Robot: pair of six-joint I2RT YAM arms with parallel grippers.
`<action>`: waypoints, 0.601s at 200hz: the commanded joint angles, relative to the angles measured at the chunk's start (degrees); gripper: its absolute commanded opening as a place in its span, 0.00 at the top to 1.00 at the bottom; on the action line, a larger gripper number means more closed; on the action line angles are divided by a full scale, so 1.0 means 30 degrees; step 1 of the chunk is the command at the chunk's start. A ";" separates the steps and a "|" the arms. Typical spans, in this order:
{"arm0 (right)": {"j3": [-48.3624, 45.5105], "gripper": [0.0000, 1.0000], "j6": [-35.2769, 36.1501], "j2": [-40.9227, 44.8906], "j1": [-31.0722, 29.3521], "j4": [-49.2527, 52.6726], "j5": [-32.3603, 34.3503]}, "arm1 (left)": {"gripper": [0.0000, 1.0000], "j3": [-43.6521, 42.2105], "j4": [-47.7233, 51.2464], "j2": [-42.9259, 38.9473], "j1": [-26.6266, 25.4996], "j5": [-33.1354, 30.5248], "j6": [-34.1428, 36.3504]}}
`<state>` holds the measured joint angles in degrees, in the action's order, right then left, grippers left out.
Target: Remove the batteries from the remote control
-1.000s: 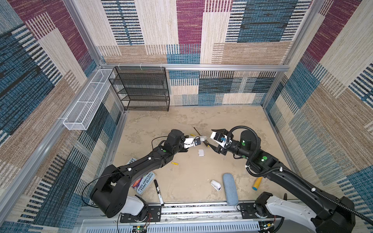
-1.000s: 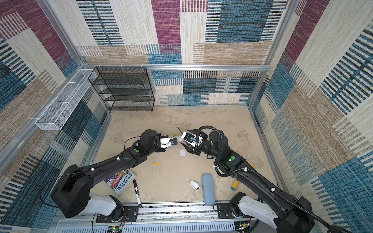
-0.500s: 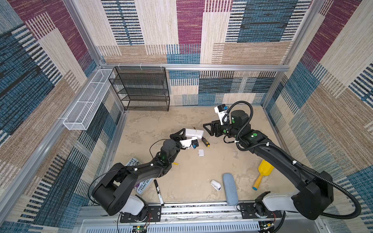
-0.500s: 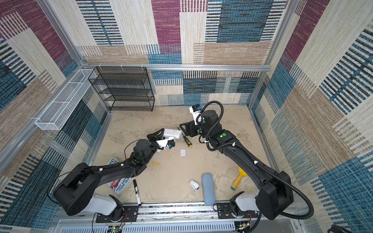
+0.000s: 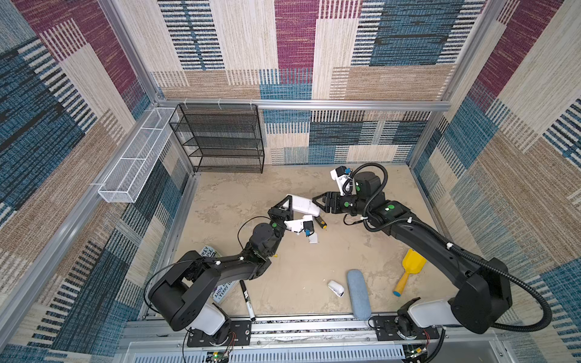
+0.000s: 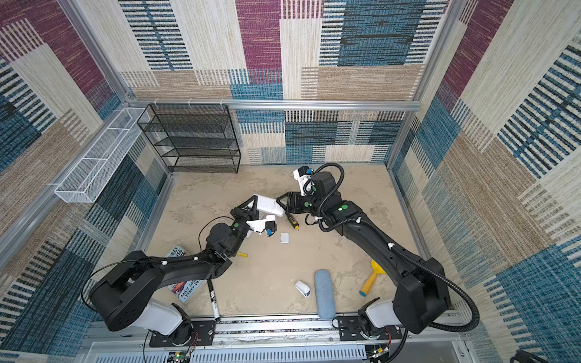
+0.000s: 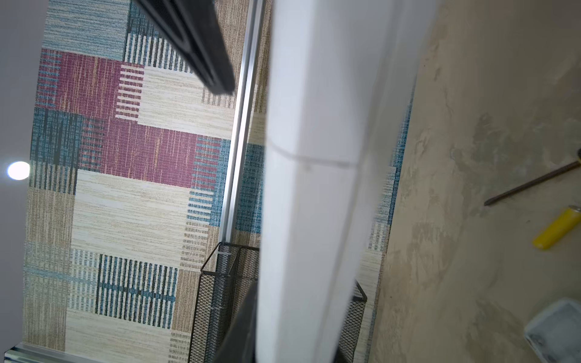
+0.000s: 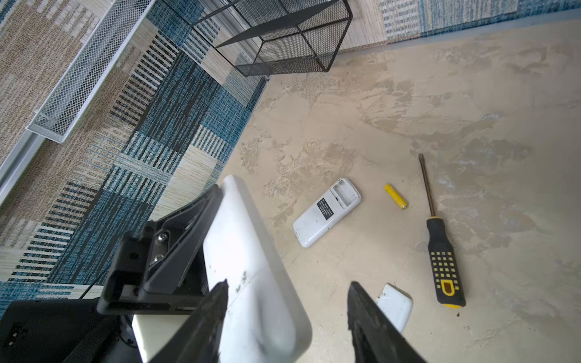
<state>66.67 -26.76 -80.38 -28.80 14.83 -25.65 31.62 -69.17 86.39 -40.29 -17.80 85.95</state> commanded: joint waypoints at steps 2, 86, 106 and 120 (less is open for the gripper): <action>-0.0220 0.42 -0.0792 -0.0145 0.0019 -0.1012 -0.1159 | 1.00 -0.0080 -0.1147 -0.0087 -0.0140 -0.0232 0.0705; -0.1425 0.60 -0.1690 -0.0026 0.0025 -0.2197 -0.3109 | 1.00 0.0067 -0.2208 0.0386 -0.0235 -0.0599 0.0259; -0.1701 0.70 -0.1875 0.0001 0.0020 -0.2363 -0.3343 | 1.00 0.0155 -0.2275 0.0400 -0.0251 -0.0579 0.0239; -0.1903 0.75 -0.1944 0.0041 0.0027 -0.2365 -0.3301 | 1.00 0.0184 -0.2439 0.0383 -0.0250 -0.0664 0.0153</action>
<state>61.82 -32.56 -80.58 -28.47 7.55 -33.06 31.48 -71.22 87.72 -41.04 -18.61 87.07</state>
